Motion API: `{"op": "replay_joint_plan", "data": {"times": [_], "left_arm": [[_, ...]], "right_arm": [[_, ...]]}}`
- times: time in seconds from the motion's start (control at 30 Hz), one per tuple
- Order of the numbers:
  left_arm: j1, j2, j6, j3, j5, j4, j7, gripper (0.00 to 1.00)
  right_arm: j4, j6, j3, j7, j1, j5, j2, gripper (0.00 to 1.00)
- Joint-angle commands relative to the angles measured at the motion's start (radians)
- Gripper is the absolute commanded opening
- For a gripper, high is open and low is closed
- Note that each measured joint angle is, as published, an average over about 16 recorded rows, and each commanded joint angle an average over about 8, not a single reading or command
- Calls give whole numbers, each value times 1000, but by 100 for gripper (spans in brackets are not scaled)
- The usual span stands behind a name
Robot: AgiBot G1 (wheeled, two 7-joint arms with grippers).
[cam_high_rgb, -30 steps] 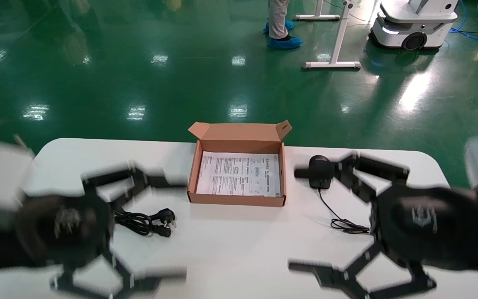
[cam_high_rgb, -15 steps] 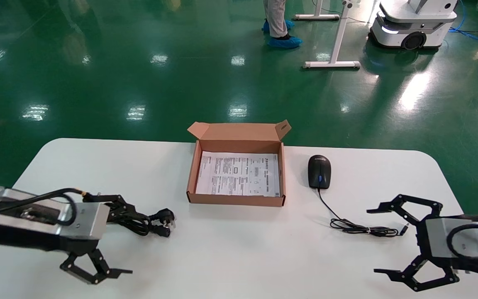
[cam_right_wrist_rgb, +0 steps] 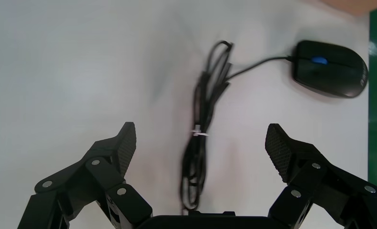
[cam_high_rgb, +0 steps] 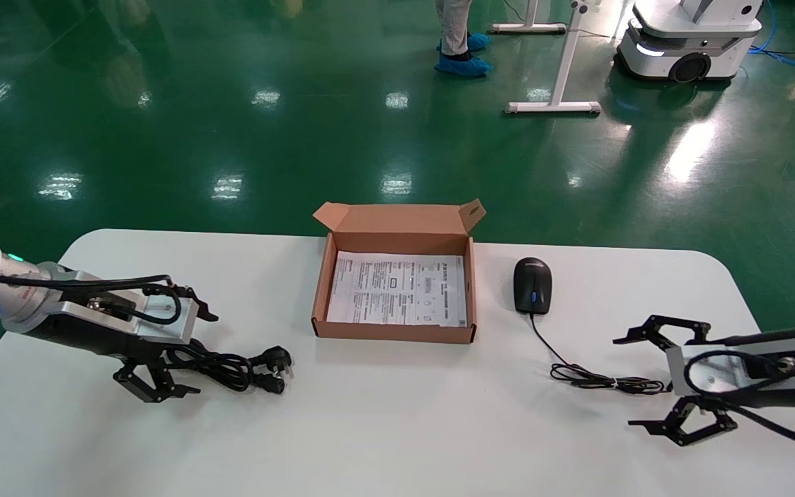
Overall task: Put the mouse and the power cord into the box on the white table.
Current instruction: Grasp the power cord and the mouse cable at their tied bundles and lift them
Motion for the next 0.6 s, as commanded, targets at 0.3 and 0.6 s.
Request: {"op": "replay_joint_plan", "data": {"times": [0.3, 0.6], "left_arm": [[-39, 77, -12, 5, 8, 234, 160, 57], [-51, 94, -10, 6, 9, 289, 193, 0]], "right_arm": [[-220, 38, -22, -86, 72, -42, -96, 46], [-279, 50, -28, -102, 90, -55, -115, 0]]}}
